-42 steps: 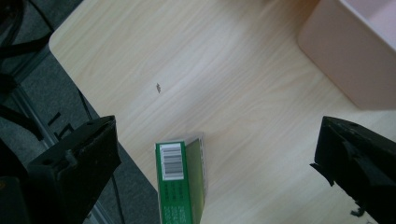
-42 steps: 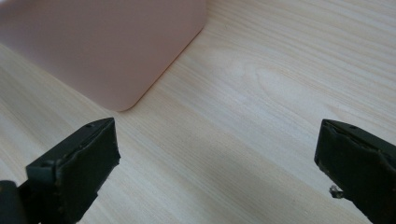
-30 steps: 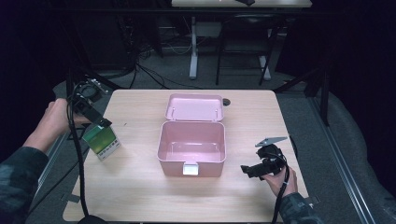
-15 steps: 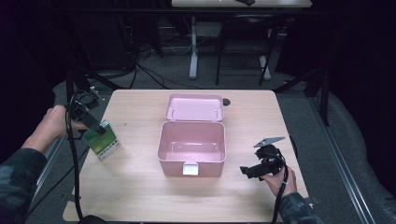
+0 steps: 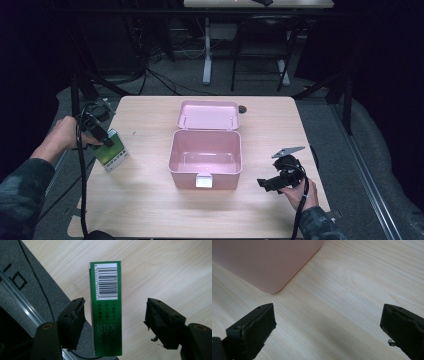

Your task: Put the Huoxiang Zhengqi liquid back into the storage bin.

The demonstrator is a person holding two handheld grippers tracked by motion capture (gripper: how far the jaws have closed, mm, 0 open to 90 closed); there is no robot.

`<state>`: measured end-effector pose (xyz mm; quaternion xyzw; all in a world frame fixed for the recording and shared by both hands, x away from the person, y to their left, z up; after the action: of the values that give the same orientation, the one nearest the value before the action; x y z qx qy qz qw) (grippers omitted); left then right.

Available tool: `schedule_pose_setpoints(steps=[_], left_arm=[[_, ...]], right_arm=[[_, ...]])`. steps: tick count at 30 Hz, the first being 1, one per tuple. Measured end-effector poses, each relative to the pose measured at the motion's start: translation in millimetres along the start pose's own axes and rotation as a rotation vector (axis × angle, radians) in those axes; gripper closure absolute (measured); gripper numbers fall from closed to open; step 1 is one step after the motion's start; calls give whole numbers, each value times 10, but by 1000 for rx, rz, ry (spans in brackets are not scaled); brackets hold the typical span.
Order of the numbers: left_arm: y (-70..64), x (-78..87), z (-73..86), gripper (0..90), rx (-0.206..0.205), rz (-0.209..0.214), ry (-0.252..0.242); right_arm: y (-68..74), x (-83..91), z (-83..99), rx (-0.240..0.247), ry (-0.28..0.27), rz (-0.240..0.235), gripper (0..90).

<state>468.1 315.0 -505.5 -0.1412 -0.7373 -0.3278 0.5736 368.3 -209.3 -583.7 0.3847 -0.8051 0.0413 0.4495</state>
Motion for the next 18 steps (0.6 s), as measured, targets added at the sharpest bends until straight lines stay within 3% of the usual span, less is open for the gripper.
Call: schedule_pose_setpoints(steps=[2,6,18], left_arm=[[8,-37,11,360,6,10,5],[37,-56,6,453,13,-11,-4],[-3,-119,-3,586,-21,0,43]], right_arm=[[-3,-2,3,-1,3,2,0],[-7,-7,6,5,8,2,0],[2,-12,14,14,22,6,0]])
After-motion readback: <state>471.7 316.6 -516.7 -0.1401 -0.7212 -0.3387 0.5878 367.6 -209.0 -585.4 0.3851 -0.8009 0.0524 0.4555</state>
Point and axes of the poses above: each handheld gripper's, and its own axes: x roughly backward along the jaws, z roughly out of its underside, y roughly to its left, the point moved 9 cm from there along -x, roughly forward along the jaws, and after that the axes turned 14 degrees about -z, right-handed, at the moved point
